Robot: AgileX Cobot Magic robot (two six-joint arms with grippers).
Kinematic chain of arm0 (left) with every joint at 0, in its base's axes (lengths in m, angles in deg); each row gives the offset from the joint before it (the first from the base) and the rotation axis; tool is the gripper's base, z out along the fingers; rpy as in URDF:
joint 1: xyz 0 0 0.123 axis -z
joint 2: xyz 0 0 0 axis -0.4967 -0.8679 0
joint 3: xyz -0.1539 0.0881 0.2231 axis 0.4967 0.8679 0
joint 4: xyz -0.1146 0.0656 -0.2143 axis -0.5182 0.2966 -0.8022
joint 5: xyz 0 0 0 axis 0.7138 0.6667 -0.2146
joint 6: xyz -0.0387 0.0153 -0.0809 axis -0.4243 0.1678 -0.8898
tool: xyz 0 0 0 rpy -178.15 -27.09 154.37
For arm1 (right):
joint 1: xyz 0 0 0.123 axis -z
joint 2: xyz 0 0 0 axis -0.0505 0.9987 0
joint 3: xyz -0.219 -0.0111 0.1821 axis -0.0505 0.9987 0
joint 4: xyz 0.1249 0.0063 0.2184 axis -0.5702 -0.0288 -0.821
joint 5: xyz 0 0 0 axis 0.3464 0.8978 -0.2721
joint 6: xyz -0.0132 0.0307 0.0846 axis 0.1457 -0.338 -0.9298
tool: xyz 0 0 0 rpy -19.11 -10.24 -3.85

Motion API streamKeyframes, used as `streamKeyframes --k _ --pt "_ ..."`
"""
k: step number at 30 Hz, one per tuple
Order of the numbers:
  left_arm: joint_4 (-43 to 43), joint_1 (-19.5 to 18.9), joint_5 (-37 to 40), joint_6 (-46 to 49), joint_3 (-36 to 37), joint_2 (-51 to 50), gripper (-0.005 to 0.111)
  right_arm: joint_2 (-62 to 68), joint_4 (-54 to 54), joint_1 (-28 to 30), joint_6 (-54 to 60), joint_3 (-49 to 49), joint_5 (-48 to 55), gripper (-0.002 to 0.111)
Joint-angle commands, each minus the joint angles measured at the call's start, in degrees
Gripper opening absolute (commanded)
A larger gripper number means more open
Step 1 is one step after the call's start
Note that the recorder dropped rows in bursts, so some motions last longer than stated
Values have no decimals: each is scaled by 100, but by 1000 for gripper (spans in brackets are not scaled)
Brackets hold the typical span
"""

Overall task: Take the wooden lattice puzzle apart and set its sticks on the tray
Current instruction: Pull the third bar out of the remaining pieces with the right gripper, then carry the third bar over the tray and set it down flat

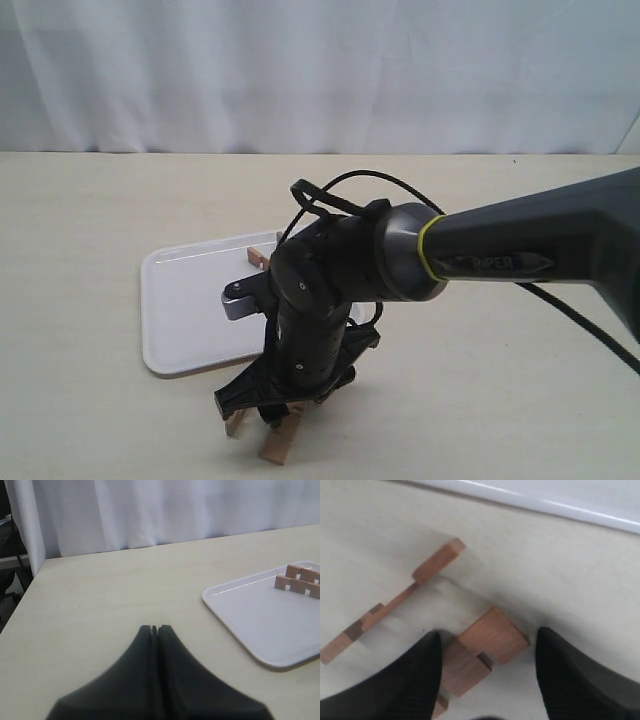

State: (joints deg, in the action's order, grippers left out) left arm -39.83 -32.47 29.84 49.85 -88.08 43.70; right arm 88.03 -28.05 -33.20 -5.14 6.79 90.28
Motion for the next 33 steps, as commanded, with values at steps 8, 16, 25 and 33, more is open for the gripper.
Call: streamKeyframes --k 8,16,25,33 --pt "7 25 -68 8 17 4 0 143 132 -2 240 7 25 5" --pt "7 25 -68 8 17 4 0 -351 482 25 662 -191 430 5" --pt "7 25 -68 8 17 4 0 -766 1398 551 766 -679 390 5" --pt "7 25 -68 8 17 4 0 -383 1380 600 985 -2127 71 5"
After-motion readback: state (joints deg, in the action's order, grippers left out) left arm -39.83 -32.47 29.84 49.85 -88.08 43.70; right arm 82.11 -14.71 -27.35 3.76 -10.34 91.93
